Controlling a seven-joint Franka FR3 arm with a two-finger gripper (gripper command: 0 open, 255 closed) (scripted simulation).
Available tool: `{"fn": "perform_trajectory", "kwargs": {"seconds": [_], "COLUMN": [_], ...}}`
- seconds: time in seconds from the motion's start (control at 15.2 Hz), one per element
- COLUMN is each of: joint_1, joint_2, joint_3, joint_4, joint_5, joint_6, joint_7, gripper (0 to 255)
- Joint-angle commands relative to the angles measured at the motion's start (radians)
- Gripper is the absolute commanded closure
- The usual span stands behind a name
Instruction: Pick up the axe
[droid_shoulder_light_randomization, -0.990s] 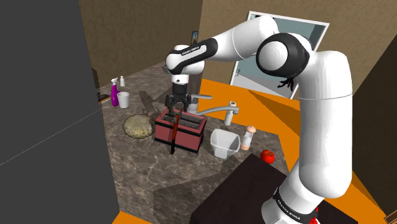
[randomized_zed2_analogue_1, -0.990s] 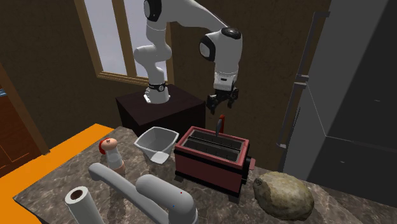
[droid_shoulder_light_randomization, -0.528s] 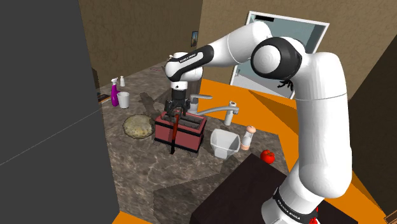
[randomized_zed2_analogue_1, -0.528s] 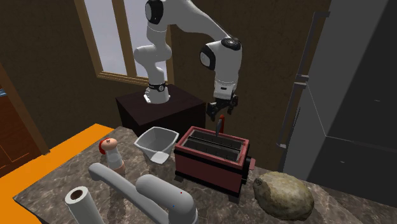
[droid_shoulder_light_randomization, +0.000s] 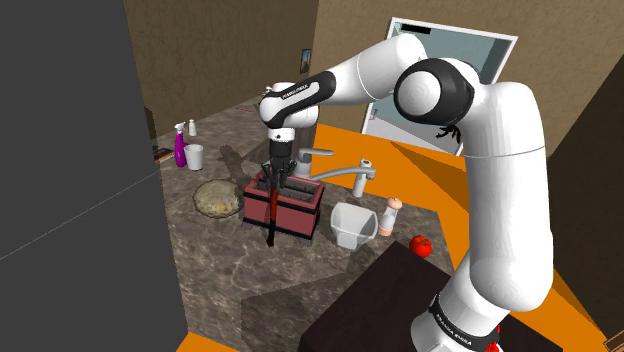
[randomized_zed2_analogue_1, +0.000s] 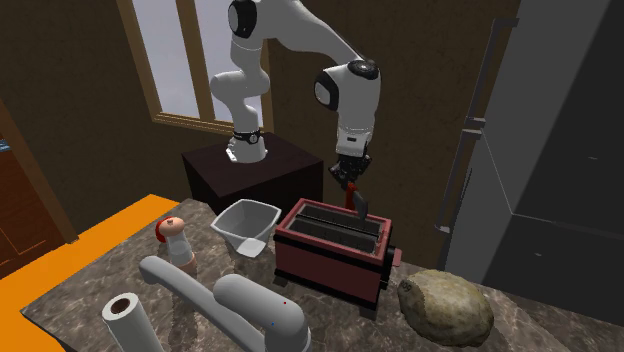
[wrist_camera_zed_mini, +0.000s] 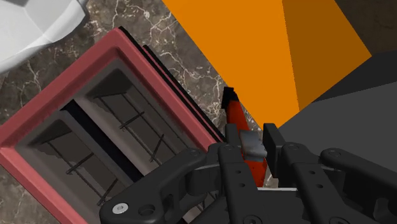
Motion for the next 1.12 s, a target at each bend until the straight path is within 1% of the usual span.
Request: {"fn": "perform_trajectory", "kwargs": {"seconds": [0.0,0.13,1.06], "joint_1": [0.000,0.000,0.000], "joint_2": [0.002,0.001,-0.077], "joint_3": [-0.001,0.000,-0.004], "joint_4": [0.001,-0.001,0.073], "joint_5": [0.000,0.000,-0.011], "joint_6": [0.001,0.001,-0.149], "joint_7": [0.000,0.000,0.021], "gripper": [255,255,255]}}
